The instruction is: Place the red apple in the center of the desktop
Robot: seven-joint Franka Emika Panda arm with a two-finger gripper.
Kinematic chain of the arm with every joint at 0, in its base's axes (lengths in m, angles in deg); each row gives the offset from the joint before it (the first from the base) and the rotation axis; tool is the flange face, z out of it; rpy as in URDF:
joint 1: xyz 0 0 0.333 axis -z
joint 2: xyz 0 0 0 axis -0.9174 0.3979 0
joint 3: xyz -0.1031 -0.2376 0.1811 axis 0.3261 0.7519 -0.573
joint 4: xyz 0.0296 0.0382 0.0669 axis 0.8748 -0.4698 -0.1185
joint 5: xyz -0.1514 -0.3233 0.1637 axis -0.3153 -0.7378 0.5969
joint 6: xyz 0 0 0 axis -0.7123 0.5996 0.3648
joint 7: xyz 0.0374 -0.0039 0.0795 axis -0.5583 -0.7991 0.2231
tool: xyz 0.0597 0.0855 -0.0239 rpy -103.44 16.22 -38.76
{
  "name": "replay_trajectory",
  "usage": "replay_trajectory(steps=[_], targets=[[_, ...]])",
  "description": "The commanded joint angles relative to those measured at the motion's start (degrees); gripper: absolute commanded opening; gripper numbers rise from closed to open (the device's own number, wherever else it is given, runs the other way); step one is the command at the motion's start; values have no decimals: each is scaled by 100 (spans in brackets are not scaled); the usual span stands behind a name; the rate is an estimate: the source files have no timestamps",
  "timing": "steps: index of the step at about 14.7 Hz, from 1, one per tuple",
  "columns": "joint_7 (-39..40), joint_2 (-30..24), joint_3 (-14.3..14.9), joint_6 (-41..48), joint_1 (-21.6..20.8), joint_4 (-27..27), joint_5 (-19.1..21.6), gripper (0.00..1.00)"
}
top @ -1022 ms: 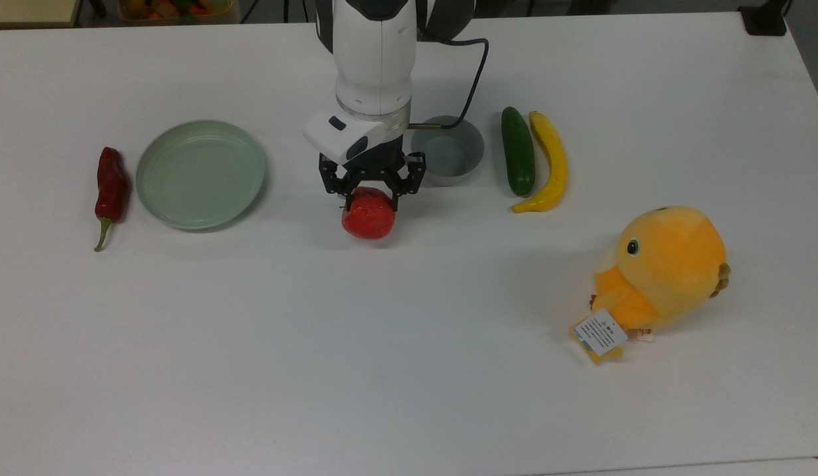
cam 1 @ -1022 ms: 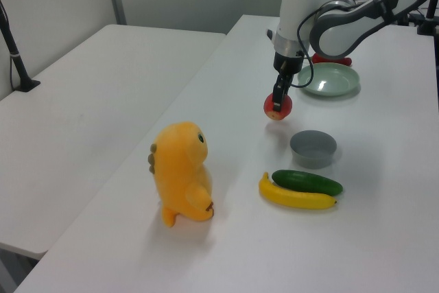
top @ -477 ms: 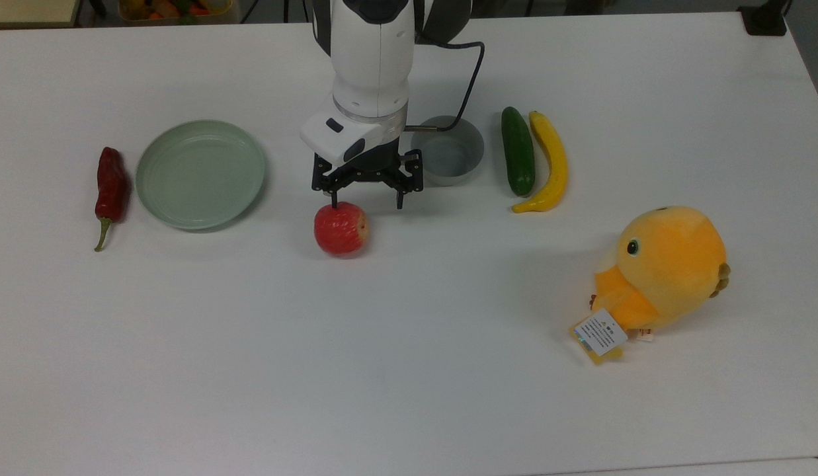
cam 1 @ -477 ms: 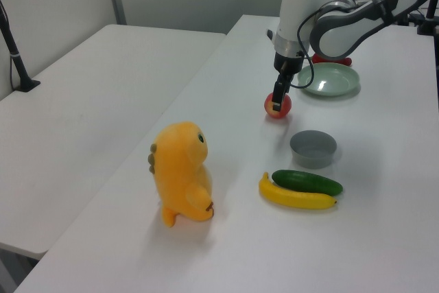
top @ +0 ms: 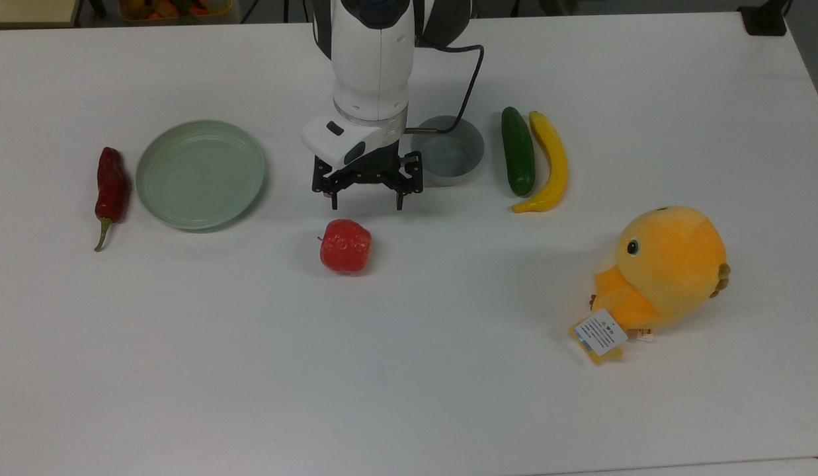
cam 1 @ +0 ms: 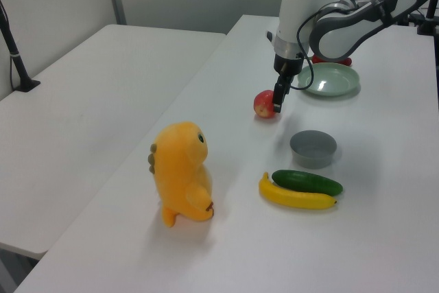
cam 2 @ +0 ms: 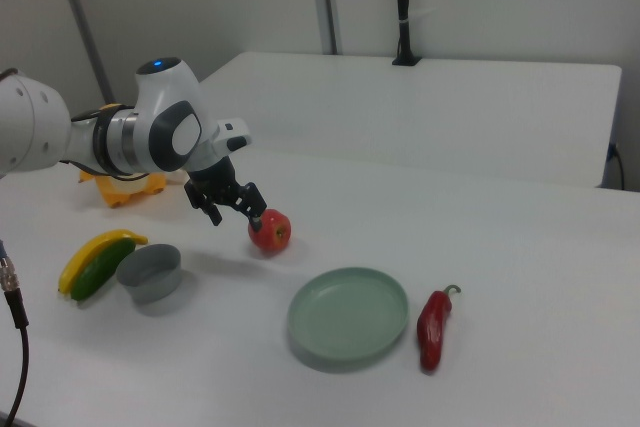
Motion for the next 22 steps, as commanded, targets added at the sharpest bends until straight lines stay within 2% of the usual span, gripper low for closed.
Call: replay_trajectory(steps=[1,4,15,17,19,22], targets=[[-120,35,27,-94,-44,42,-140,100],[-182,-96,18,55,-53,24,-43,100],[-173,-1229,-131,1978,-88,24,89,100],[-182,-1545,-201,2340,-53,33,298,100],[-191,-1766,-167,2376,-36,33,711,100],[-191,-1828,-79,2341,-70,42,950,100]])
